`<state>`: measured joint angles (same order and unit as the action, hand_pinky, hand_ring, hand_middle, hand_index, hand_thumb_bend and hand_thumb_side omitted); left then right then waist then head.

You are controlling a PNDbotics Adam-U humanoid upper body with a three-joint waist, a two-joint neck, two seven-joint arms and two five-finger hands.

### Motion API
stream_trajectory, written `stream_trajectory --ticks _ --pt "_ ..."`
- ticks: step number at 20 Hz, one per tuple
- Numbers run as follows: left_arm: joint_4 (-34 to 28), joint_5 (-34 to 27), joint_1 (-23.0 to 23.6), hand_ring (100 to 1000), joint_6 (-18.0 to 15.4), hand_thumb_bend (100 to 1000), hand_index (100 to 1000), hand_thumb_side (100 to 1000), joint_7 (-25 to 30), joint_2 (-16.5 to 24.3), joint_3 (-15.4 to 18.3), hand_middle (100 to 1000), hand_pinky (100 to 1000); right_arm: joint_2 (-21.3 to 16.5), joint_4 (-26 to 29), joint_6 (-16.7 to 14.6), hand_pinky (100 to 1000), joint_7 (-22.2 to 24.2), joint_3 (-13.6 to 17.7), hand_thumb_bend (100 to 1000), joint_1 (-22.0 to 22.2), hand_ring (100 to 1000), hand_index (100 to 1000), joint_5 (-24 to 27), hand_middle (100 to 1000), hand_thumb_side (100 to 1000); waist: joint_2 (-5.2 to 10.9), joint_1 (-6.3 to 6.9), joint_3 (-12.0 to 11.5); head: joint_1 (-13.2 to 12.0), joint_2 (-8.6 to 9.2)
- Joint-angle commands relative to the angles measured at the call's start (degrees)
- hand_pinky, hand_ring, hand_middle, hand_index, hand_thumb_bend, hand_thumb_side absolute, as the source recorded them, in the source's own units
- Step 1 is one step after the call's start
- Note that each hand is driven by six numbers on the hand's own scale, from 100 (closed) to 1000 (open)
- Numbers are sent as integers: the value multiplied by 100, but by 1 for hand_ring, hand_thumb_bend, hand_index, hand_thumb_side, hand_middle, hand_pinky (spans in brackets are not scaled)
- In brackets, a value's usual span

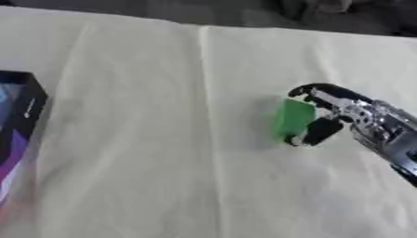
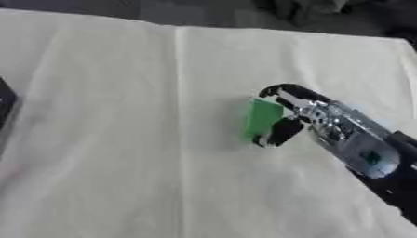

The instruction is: Pick up the objects with one hand, pass them to the other hand, and then place them into the box on the other side of the table.

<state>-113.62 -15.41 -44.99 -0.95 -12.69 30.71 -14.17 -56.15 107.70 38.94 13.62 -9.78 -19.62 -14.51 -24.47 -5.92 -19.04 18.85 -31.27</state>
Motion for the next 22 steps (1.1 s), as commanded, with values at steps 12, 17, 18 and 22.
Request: stream_trajectory --ticks 12,17,18,22 --pt "-97 27 24 1000 32 140 818 690 -5 93 50 626 910 -193 278 58 847 -602 191 100 -57 760 537 345 551 100 225 65 107 -109 -34" --pt "-97 62 243 1000 58 145 816 675 -148 200 180 625 907 -325 672 -10 820 -981 316 100 44 713 533 153 550 100 397 150 306 -337 -194" --pt "-97 84 297 1000 77 144 815 670 -178 226 211 624 906 -320 681 -86 814 -1027 320 100 26 705 533 214 551 100 438 174 347 -389 -229" --pt "-97 184 577 1000 313 133 808 656 -192 302 229 619 911 -410 689 -432 806 -1100 319 100 -81 689 537 545 556 100 584 241 508 -597 -322"
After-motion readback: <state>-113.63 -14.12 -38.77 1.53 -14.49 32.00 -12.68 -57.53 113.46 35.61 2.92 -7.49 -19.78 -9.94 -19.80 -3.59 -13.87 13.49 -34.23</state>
